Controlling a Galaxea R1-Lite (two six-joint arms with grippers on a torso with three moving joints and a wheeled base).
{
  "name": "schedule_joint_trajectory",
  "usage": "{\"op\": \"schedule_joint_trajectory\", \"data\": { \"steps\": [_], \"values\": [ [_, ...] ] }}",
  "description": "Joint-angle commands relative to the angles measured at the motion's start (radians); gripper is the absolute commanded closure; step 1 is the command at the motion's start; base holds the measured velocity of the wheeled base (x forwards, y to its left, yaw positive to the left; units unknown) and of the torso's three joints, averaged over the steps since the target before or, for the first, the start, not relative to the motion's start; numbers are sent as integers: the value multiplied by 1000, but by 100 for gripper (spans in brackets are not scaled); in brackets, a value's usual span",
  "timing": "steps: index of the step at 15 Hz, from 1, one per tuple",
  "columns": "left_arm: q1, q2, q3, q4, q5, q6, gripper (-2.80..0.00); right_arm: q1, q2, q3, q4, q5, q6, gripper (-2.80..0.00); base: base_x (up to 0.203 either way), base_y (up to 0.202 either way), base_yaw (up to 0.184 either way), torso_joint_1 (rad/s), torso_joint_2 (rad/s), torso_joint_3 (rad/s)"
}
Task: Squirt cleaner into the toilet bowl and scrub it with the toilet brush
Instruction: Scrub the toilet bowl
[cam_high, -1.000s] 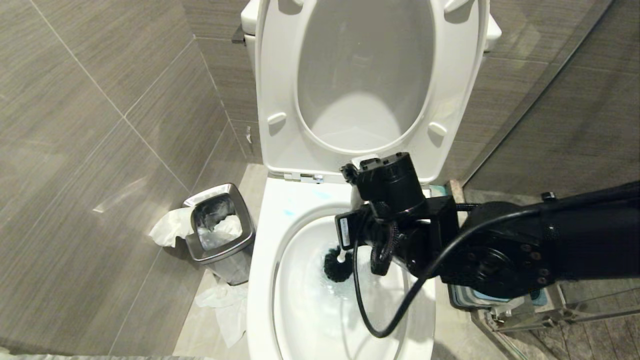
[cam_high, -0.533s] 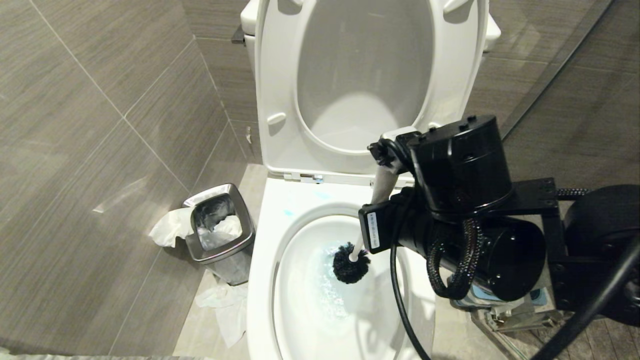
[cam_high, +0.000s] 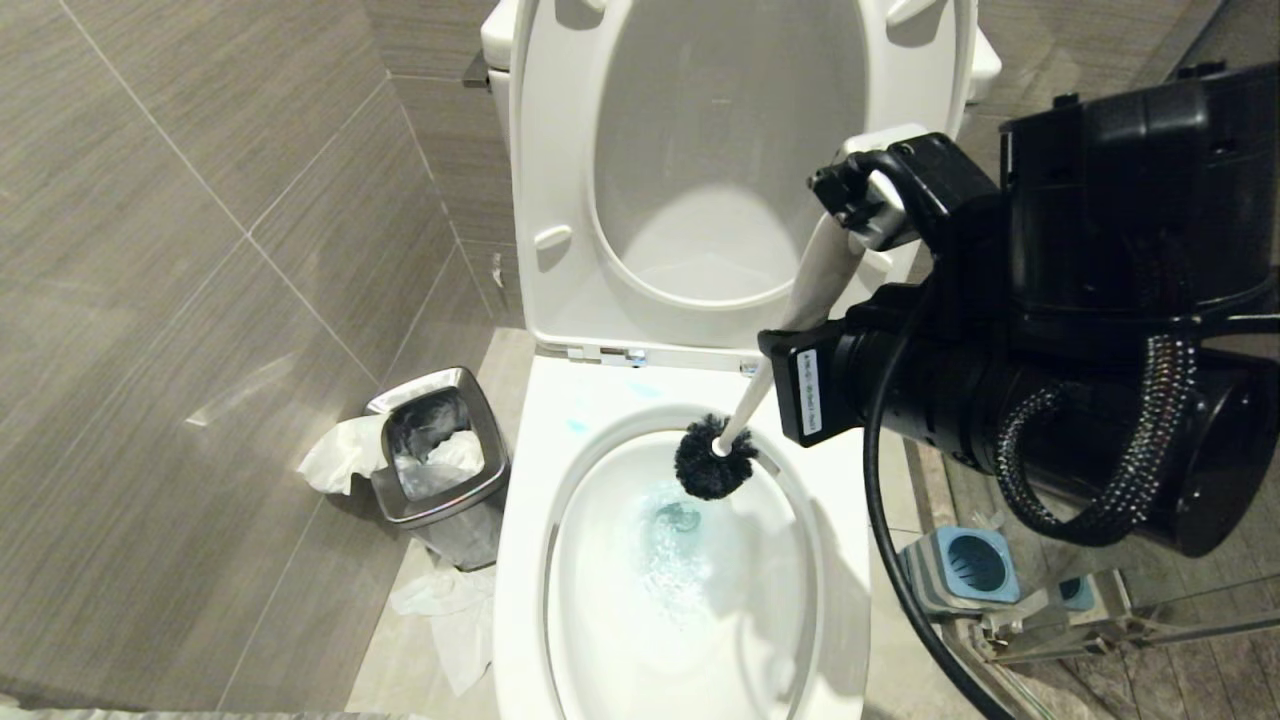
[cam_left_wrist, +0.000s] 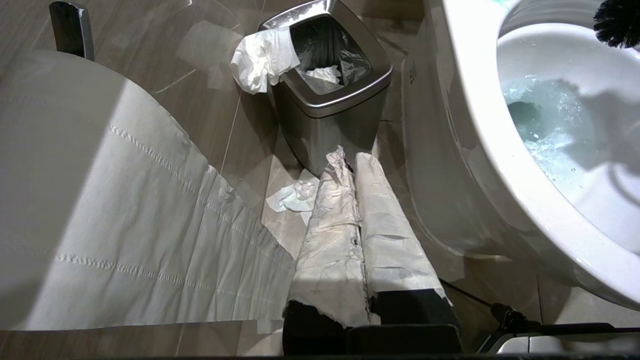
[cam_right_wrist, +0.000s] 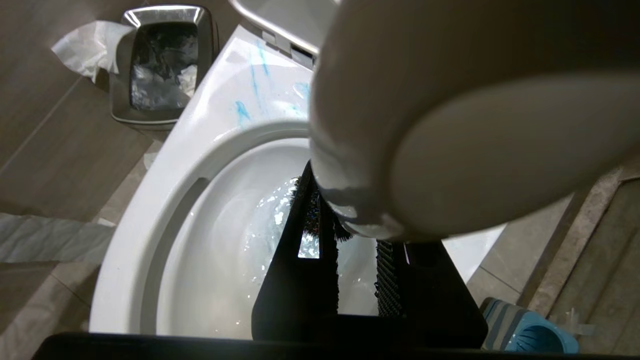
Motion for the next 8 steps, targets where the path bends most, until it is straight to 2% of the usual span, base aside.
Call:
{"op": "schedule_joint_trajectory", "data": {
  "steps": [1,8],
  "values": [
    [0,0,2,0,0,0,0,1,-14,-3,0,-1,31,0,0,0,0,0,0,0],
    [0,0,2,0,0,0,0,1,-8,-6,7,21,37,0,0,0,0,0,0,0]
  ]
}}
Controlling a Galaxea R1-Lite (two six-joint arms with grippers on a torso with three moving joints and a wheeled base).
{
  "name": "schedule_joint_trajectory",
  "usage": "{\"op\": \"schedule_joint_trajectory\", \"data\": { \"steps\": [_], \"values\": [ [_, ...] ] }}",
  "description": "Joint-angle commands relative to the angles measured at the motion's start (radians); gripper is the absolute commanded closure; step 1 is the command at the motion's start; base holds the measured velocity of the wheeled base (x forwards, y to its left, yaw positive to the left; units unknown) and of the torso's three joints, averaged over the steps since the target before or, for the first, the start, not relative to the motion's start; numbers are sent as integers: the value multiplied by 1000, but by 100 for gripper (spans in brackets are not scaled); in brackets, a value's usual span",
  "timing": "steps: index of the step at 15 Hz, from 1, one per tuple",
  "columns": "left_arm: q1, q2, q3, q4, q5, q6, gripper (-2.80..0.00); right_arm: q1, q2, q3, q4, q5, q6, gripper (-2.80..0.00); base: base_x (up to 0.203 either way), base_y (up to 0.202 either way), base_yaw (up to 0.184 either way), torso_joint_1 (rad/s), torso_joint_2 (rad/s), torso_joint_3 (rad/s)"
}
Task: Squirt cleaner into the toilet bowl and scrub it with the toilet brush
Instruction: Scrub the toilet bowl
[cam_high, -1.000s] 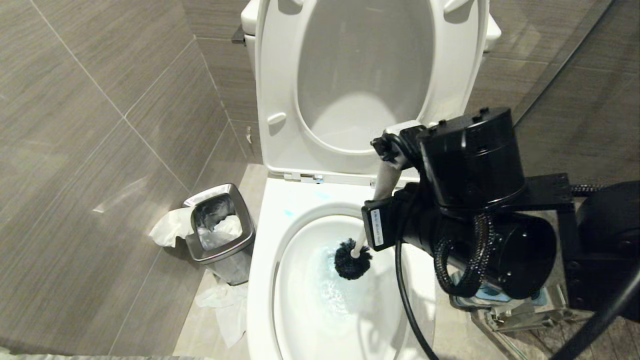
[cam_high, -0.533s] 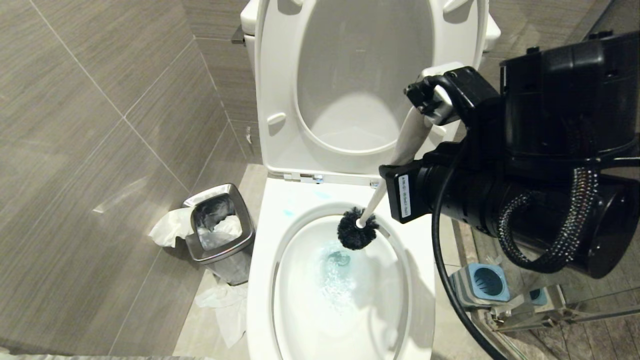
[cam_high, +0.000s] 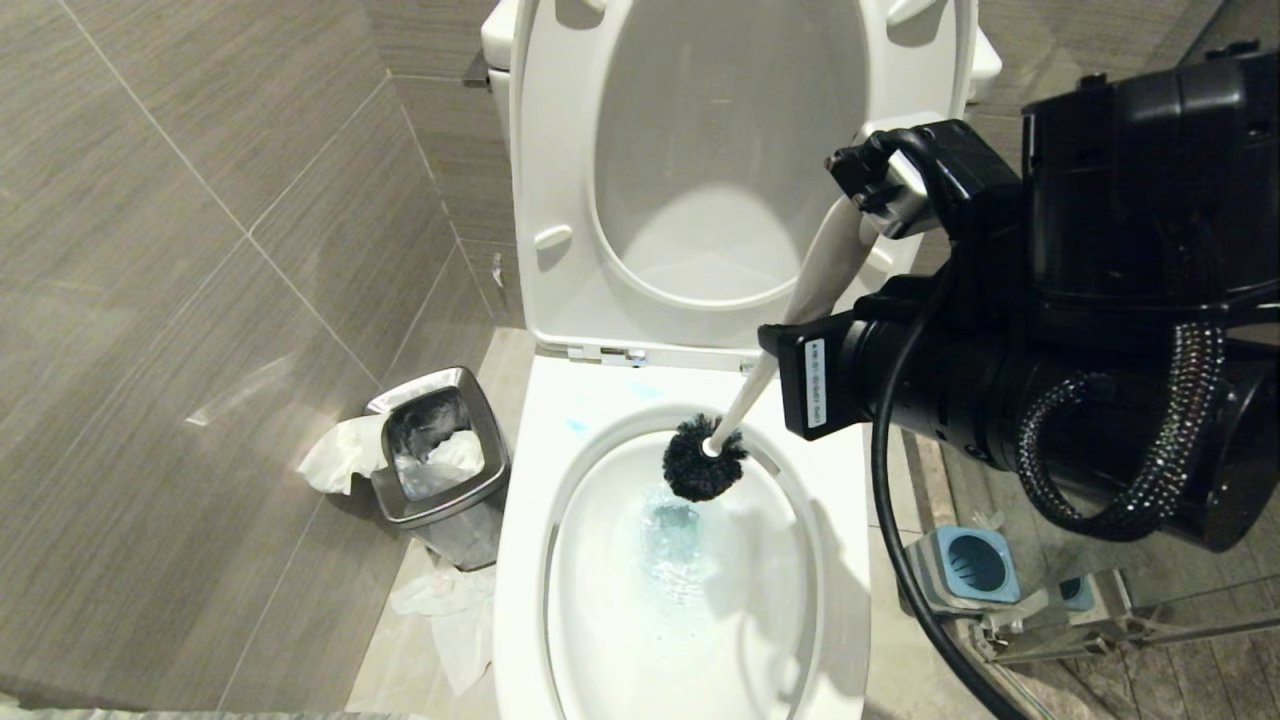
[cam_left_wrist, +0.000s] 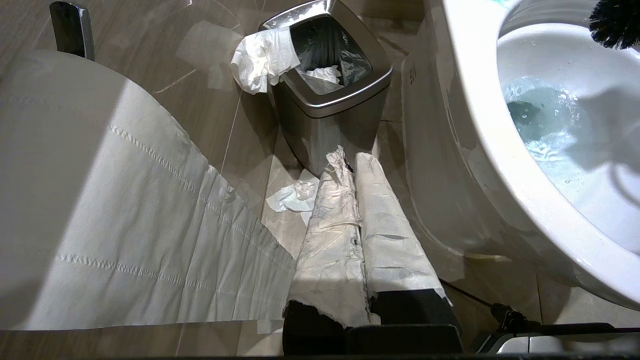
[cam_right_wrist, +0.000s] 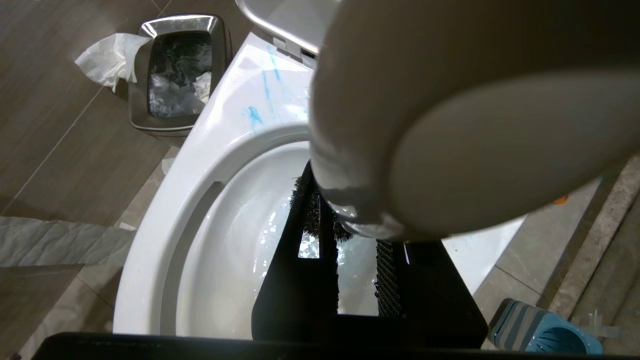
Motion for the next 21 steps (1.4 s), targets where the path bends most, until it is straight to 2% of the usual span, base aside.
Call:
{"op": "schedule_joint_trajectory", "data": {
  "steps": [1,8,11,12,16,19,21],
  "values": [
    [1,0,2,0,0,0,0,1,1,-6,4,-2,0,0,0,0,0,0,0,0],
    [1,0,2,0,0,0,0,1,26,13,52,-2,1,0,0,0,0,0,0,0],
    [1,0,2,0,0,0,0,0,38,-74,66,-1,0,0,0,0,0,0,0,0],
    [1,0,2,0,0,0,0,0,40,-104,107,0,1,0,0,0,0,0,0,0],
    [1,0,2,0,0,0,0,1,41,-26,112,2,47,0,0,0,0,0,0,0],
    [1,0,2,0,0,0,0,1,35,-150,163,5,45,0,0,0,0,0,0,0],
    [1,0,2,0,0,0,0,2,2,-176,226,6,48,0,0,0,0,0,0,0]
  ]
}}
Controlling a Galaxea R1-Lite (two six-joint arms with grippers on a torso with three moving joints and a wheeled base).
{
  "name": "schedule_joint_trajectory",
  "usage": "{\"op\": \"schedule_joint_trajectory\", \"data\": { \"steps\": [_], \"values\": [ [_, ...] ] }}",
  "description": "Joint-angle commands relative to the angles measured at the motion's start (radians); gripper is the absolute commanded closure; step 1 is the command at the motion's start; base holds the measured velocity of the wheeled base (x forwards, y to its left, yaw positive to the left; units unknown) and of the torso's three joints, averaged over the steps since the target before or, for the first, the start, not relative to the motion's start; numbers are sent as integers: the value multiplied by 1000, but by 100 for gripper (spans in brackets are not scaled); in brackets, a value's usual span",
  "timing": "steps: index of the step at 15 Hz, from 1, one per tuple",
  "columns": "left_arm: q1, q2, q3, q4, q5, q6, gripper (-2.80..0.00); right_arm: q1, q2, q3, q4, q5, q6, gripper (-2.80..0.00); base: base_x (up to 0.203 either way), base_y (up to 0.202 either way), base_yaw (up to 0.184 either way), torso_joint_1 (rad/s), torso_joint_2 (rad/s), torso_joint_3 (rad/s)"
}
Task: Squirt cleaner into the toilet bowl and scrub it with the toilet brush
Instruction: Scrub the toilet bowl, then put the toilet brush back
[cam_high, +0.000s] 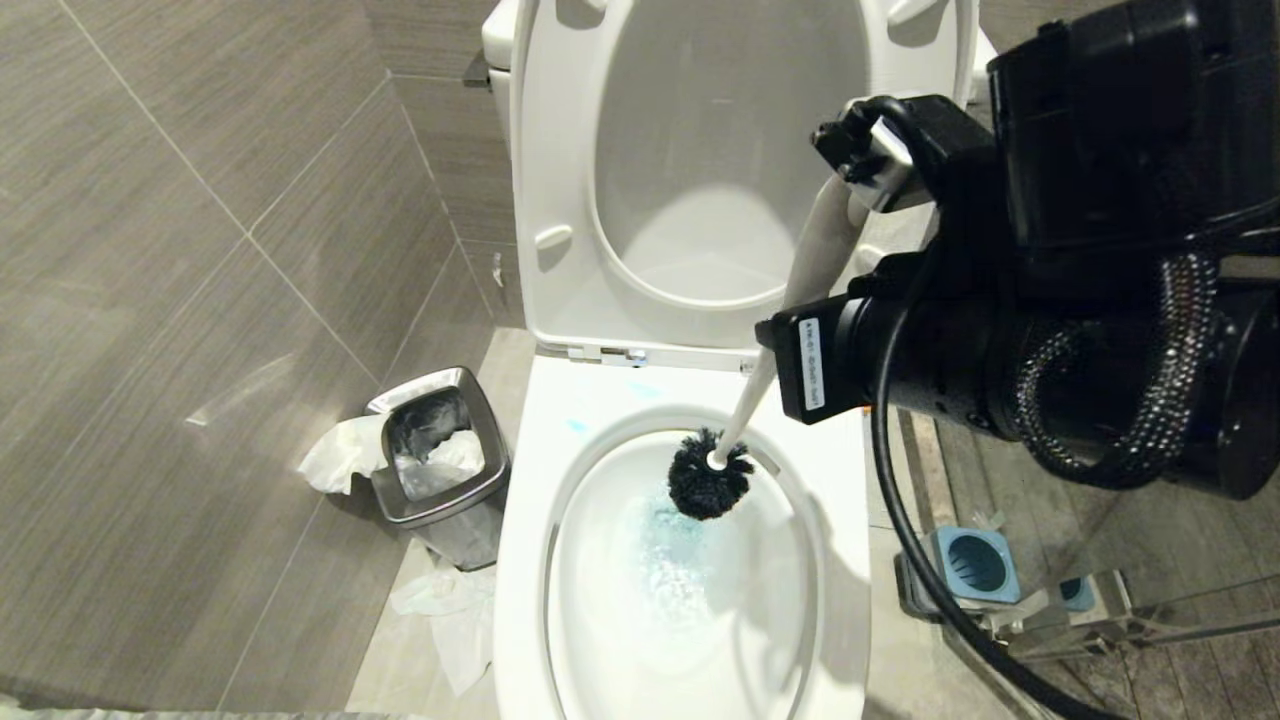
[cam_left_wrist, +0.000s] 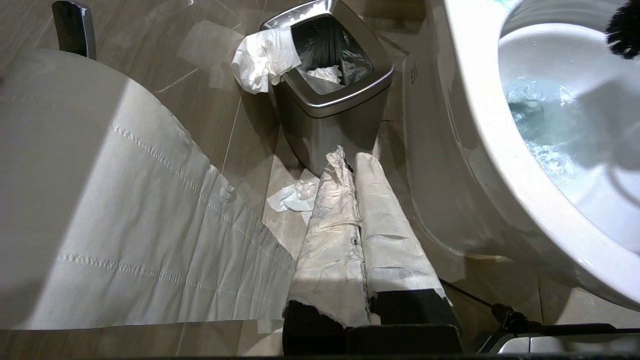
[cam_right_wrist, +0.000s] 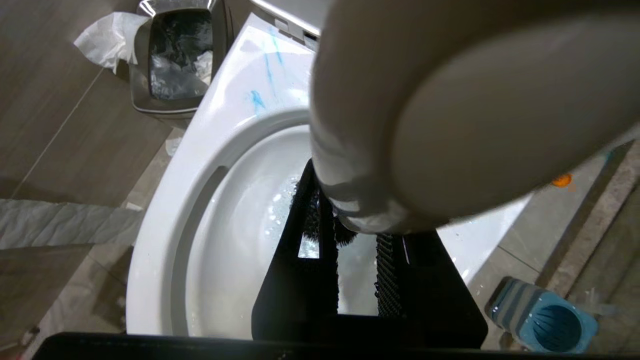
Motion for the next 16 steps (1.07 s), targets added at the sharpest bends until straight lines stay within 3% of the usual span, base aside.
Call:
{"op": "schedule_joint_trajectory", "data": {
  "steps": [1,6,13,16],
  "values": [
    [0,0,2,0,0,0,0,1,-37,-38,31,0,7,0,0,0,0,0,0,0],
    [0,0,2,0,0,0,0,-30,-81,-207,238,14,155,0,0,0,0,0,0,0],
    [0,0,2,0,0,0,0,-316,-124,-238,288,13,158,0,0,0,0,0,0,0],
    [0,0,2,0,0,1,0,-391,-157,-232,343,27,157,0,0,0,0,0,0,0]
  ]
}}
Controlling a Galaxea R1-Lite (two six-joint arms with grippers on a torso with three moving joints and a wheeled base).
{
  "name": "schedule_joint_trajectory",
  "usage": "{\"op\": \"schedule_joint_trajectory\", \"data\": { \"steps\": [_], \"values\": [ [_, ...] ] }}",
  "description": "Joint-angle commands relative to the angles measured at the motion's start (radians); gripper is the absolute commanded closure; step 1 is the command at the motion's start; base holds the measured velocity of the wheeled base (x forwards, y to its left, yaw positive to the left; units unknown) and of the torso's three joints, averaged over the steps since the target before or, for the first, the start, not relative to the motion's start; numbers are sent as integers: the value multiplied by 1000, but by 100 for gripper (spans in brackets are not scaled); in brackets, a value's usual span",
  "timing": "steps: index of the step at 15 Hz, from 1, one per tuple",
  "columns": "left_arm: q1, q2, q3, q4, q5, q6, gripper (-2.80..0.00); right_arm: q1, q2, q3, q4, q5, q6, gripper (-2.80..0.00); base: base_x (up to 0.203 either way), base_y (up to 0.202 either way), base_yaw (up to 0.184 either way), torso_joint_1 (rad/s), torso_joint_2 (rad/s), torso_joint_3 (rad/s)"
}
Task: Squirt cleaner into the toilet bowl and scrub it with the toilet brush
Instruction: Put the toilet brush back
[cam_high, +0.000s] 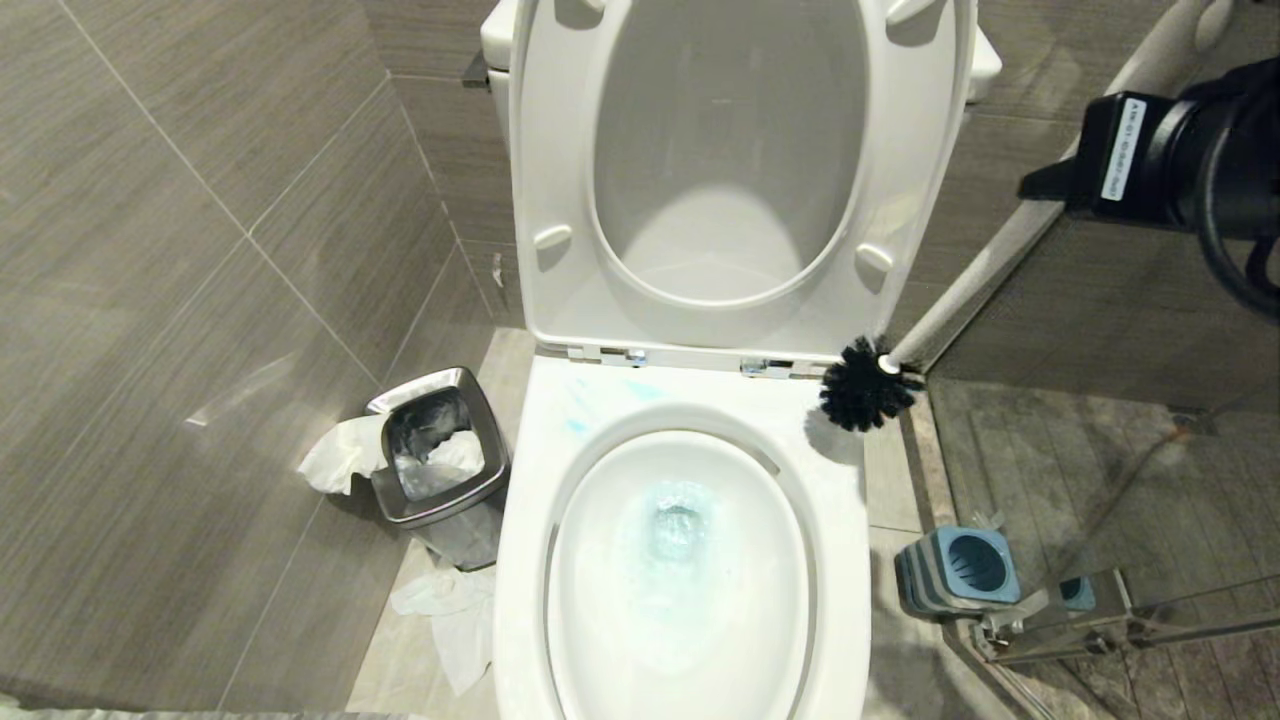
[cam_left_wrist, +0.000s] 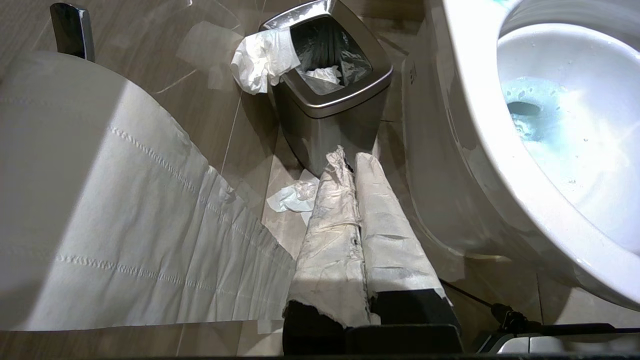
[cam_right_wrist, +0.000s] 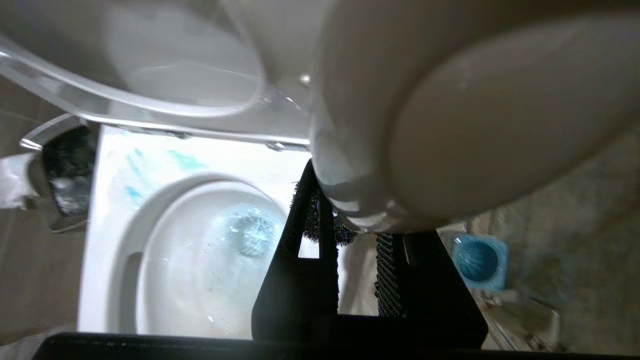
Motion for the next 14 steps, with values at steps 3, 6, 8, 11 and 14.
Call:
{"op": "schedule_joint_trajectory", "data": {
  "steps": [3,6,8,11,14],
  "values": [
    [0,0,2,0,0,0,0,-125,-47,58,18,24,-2,0,0,0,0,0,0,0],
    [0,0,2,0,0,0,0,-185,-80,191,5,43,-9,0,0,0,0,0,0,0],
    [0,0,2,0,0,0,0,-236,-100,316,-61,52,-12,0,0,0,0,0,0,0],
    [0,0,2,0,0,0,0,-333,-117,543,-245,84,-33,0,0,0,0,0,0,0],
    [0,0,2,0,0,0,0,-418,-122,742,-443,122,-42,0,0,0,0,0,0,0]
  ]
}}
